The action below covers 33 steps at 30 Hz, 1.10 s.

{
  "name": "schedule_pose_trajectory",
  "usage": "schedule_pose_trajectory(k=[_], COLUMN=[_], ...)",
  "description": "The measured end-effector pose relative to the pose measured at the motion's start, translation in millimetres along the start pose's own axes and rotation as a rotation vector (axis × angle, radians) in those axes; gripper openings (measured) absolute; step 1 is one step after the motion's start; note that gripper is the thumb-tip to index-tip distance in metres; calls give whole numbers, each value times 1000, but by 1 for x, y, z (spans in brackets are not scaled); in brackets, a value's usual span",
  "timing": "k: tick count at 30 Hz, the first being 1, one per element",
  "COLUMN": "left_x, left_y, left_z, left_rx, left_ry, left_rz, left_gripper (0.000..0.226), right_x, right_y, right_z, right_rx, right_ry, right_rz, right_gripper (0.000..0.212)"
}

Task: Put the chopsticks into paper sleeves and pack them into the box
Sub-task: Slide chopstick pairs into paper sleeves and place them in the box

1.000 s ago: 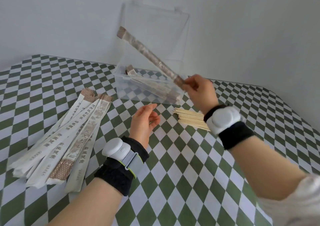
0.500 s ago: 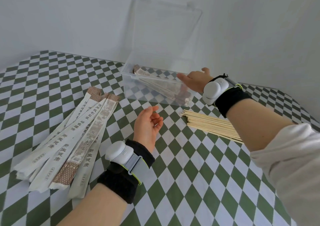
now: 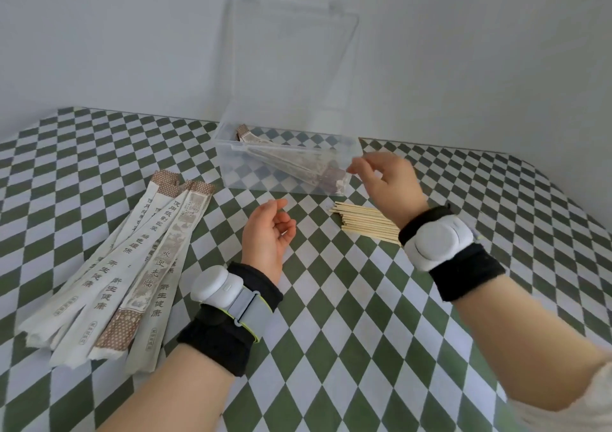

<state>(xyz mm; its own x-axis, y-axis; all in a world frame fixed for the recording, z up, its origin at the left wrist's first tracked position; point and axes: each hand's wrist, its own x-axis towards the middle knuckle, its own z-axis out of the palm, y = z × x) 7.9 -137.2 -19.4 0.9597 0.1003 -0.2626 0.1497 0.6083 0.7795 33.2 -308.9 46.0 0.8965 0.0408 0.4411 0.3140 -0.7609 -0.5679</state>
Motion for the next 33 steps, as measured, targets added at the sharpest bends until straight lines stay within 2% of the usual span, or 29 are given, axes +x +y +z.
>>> schedule_pose_trajectory(k=[4,7,9,12,13,15,17,20,24,27,30,33], left_x=[-11,-12,-7,5,8,13,9,4,0,2,6,7], left_y=[2,22,43,79,88,101,104,101,104,112,120,128], left_z=[2,-4,-14,-43,-55,-73,-82,-84,-81,-78,-79,-81], left_rx=[132,332,571,1178,1379,1655,1822,1862,1712,1735,1797,1764], left_ry=[-17,-53,-47,74,129,202,213,203,227,219,209,243], left_rz=[-2,-25,51,302,325,248,139,95,180,293,311,357], left_gripper=[11,6,6,14,20,28,32,35,41,32,20,13], right_x=[-53,-75,-83,-86,-86,-85,-84,-84,-85,-85,-85,-85], right_y=[24,34,35,32,31,31,31,31,30,30,30,30], right_z=[22,33,36,36,35,35,35,36,35,35,35,35], right_rx=[10,29,39,19,13,10,21,27,27,20,21,23], right_ry=[-142,-133,-110,-127,-144,-159,-153,-157,-167,-166,-170,-175], right_rz=[139,137,115,83,64,47,51,54,59,57,61,64], right_gripper=[21,19,17,17,16,16,16,16,16,16,16,16])
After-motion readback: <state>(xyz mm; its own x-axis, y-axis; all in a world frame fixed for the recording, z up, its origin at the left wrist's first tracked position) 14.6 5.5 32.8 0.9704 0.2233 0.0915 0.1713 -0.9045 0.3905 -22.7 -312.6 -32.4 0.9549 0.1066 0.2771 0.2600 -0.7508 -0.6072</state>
